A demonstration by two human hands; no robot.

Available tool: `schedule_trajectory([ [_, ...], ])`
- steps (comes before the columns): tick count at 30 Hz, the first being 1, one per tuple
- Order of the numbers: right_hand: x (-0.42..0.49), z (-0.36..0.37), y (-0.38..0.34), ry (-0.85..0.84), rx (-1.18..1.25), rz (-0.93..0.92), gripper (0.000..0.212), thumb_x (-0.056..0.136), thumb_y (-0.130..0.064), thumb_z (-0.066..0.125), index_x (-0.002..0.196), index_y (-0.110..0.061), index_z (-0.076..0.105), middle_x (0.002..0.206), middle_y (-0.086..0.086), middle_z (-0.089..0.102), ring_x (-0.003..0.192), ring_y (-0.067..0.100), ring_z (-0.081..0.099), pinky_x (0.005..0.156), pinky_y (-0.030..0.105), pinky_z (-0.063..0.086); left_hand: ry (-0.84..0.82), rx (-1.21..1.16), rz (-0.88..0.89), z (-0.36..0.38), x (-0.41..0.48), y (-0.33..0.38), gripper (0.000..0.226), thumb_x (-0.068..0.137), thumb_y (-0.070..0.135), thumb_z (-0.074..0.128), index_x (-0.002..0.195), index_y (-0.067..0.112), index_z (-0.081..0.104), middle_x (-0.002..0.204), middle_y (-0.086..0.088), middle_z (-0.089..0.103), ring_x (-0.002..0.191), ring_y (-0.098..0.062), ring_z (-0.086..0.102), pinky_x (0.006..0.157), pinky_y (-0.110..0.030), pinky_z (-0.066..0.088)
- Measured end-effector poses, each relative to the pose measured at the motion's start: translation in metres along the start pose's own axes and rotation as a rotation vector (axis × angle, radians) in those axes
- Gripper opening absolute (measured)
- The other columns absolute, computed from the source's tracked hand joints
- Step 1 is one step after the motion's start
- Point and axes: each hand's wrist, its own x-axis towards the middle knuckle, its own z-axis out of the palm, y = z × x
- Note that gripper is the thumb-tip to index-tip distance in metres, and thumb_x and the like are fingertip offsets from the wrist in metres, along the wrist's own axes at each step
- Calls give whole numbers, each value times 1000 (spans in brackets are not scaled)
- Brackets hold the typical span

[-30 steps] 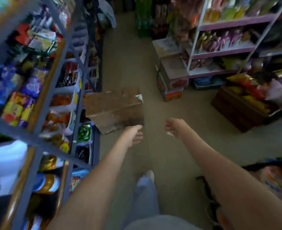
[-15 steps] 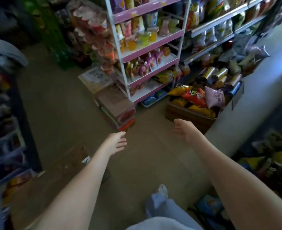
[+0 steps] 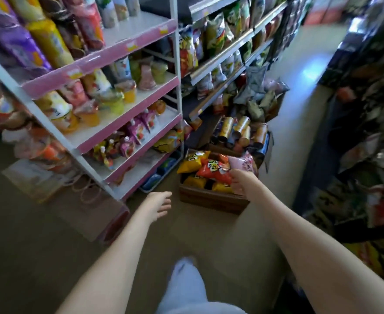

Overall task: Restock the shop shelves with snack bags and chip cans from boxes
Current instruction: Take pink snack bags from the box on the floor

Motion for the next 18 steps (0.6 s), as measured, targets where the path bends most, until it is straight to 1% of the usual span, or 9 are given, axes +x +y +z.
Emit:
schedule_trajectory([
  [1,9,-6,-14,22,-5,-8,13,90,-25,60,90,-15,51,81,3,52,60,16,55,39,21,41,-22,3,-2,12,12,20,38,98,19,56,133,6,50,127,-13,58,105,-24,58,98,-40,45],
  [4,34,-28,-56,111,17,-28,27,91,-28,61,109,-9,55,84,6,56,67,17,56,49,25,44,-112,37,28,54,43,82,36,99,19,53,133,5,51,128,-14,57,105,-25,57,99,-41,44],
  [6,54,-49,-83,147,73,-26,21,91,-22,60,105,-7,57,78,7,53,56,14,53,48,24,43,-139,87,59,86,58,123,37,100,21,52,133,5,51,132,-16,56,110,-27,57,101,-41,43],
  [10,87,-95,-125,228,98,-36,23,92,-19,59,110,-5,62,75,8,52,59,16,49,52,24,38,-201,184,56,158,78,179,36,101,22,50,133,6,52,132,-17,56,117,-28,56,103,-40,42],
  [12,108,-123,-143,249,125,-38,24,92,-21,60,108,-2,60,77,9,55,61,17,52,54,25,44,-216,225,57,197,92,198,38,100,22,51,133,4,51,129,-15,56,117,-28,56,98,-37,43],
  [14,127,-154,-159,269,85,-40,39,92,-23,60,119,5,57,92,17,62,77,24,62,74,35,53,-217,252,76,236,107,215,38,99,21,53,133,3,51,132,-16,56,119,-29,56,94,-37,44],
  [15,137,-170,-166,285,62,-49,42,93,-23,59,123,6,56,98,20,63,86,29,64,84,39,53,-217,257,78,255,113,223,38,99,21,53,133,2,51,133,-16,56,120,-29,56,91,-36,45],
  [17,152,-198,-181,307,19,-67,43,94,-21,57,126,8,55,104,22,64,96,36,63,96,44,50,-212,248,64,293,123,236,38,99,22,53,132,2,52,133,-15,57,120,-28,57,90,-35,45],
  [18,157,-212,-191,307,-7,-69,40,95,-21,57,122,8,56,106,21,64,97,35,62,97,45,49,-211,239,60,311,127,242,38,99,22,53,132,3,53,132,-15,57,119,-28,57,91,-35,45],
])
